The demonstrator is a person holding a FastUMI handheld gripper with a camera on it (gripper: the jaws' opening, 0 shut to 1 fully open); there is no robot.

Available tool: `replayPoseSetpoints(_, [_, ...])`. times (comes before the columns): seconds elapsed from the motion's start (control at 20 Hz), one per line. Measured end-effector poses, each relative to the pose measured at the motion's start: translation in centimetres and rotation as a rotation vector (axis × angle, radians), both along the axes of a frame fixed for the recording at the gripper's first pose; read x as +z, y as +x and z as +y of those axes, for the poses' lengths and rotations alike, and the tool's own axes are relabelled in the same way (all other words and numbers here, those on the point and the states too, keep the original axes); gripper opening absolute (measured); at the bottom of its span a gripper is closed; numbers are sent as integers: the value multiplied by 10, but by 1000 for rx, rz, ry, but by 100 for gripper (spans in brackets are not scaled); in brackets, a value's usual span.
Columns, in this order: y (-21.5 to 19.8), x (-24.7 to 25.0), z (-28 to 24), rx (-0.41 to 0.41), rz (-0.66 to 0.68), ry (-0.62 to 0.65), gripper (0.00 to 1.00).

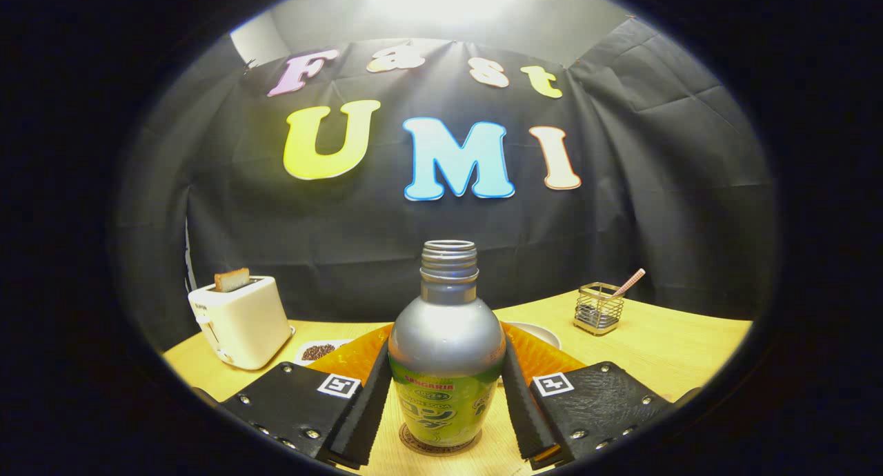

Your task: Take the bottle from table, then pour the juice into the cup, finally place the bottle on the coaster

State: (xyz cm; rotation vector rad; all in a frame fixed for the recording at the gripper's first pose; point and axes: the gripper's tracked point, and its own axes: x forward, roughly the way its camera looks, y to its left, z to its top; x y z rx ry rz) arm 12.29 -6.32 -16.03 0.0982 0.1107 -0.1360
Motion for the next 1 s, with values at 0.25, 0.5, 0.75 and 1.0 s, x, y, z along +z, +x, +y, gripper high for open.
replayPoseSetpoints(0.25, [14, -29, 12, 17, 63, -104, 77])
replayPoseSetpoints(0.5, [17, -45, 20, 43, 88, -123, 77])
replayPoseSetpoints(0.75, [22, -53, 13, 28, 64, -89, 77])
replayPoseSetpoints(1.0, [18, -38, 17, 44, 31, -59, 87])
